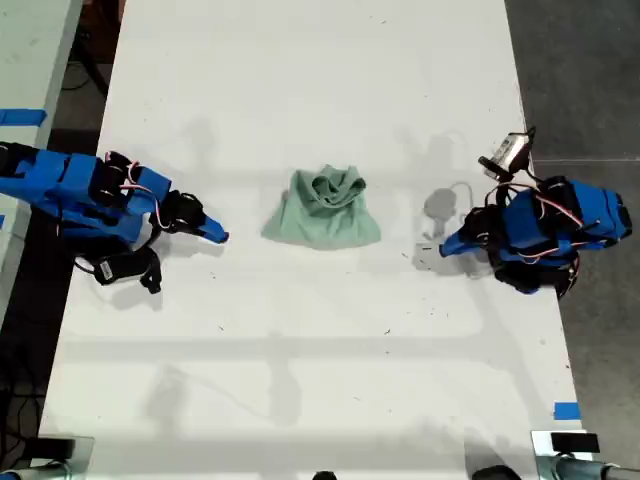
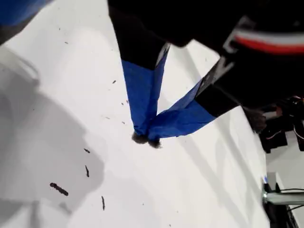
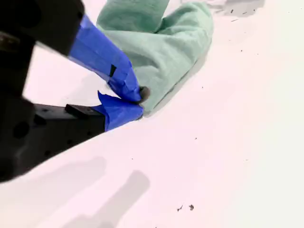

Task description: Fold t shirt

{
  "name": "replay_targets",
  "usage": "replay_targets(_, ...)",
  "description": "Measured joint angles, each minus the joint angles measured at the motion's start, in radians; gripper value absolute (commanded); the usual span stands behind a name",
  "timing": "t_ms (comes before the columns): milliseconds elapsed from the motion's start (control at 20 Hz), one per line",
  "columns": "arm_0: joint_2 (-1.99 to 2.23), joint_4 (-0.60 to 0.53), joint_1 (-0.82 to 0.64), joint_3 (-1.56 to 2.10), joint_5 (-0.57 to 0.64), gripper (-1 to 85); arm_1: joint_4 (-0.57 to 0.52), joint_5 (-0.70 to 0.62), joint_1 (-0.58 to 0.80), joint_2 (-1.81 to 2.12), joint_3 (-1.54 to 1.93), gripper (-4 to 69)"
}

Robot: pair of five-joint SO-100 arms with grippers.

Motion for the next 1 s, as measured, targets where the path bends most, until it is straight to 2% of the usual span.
replay_targets(100,0.252,0.014,0.000,0.140,0.017,0.7,-0.015,0.014,-0.025,0.020,0.061,-1.2)
replay_targets(200,0.499,0.106,-0.021,0.222,0.046,0.7,-0.046,0.021,-0.055,0.023,0.083,-1.2)
replay_targets(300,0.565,0.130,-0.049,0.250,0.069,0.6,-0.078,-0.006,-0.041,0.058,0.114,-1.2)
replay_targets(550,0.591,0.181,-0.084,0.255,0.069,0.9,-0.282,-0.052,-0.040,0.129,0.360,-1.3)
replay_targets(700,0.591,0.192,-0.091,0.255,0.074,2.8,-0.282,-0.066,0.015,0.133,0.390,-1.3)
replay_targets(1000,0.595,0.192,-0.110,0.262,0.087,2.6,-0.282,-0.069,0.014,0.133,0.393,-1.3)
